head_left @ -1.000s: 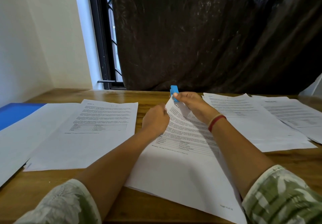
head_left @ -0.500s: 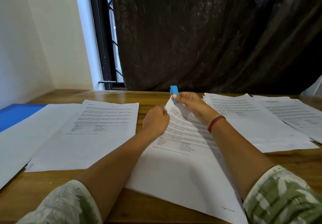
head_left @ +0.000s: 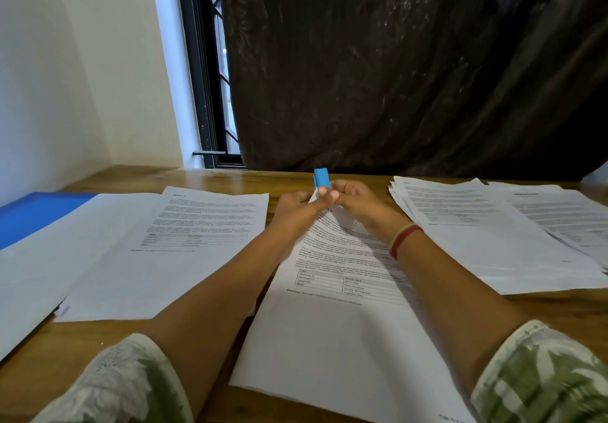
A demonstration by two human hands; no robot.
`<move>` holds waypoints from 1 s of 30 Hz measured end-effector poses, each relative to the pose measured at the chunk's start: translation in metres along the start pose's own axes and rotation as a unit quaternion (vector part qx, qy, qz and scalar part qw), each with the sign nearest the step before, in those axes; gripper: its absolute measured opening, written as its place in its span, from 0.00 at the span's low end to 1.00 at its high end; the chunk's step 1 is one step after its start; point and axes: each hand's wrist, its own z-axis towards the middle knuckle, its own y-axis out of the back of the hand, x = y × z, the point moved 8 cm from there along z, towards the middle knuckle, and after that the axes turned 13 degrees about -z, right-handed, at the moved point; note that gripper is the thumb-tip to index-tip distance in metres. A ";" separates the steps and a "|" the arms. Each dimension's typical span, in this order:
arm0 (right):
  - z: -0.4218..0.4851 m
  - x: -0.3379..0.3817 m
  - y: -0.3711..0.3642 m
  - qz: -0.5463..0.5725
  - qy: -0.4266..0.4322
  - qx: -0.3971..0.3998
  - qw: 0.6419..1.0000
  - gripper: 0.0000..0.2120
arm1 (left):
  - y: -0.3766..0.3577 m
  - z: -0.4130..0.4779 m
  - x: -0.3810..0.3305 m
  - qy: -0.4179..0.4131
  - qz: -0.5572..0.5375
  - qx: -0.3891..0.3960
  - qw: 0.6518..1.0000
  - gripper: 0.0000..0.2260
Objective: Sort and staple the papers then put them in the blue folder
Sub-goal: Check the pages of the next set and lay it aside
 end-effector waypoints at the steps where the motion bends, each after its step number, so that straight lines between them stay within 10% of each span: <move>1: 0.001 0.000 0.000 0.004 -0.003 -0.008 1.000 0.11 | 0.001 0.002 0.001 0.001 -0.009 -0.004 1.000 0.18; 9: -0.003 -0.004 0.000 0.057 -0.022 -0.015 0.998 0.16 | 0.001 0.002 0.008 0.022 -0.004 -0.004 1.000 0.12; 14: -0.010 -0.021 0.010 0.241 -0.124 -0.090 0.958 0.17 | 0.008 0.004 0.016 0.074 -0.043 -0.041 0.996 0.32; 20: -0.008 -0.020 0.021 0.307 -0.101 -0.139 0.936 0.13 | 0.013 0.006 0.018 0.030 0.040 -0.085 0.995 0.09; 30: -0.009 -0.020 0.047 0.259 -0.124 -0.223 0.932 0.16 | 0.019 0.000 0.022 0.111 0.005 -0.120 0.987 0.10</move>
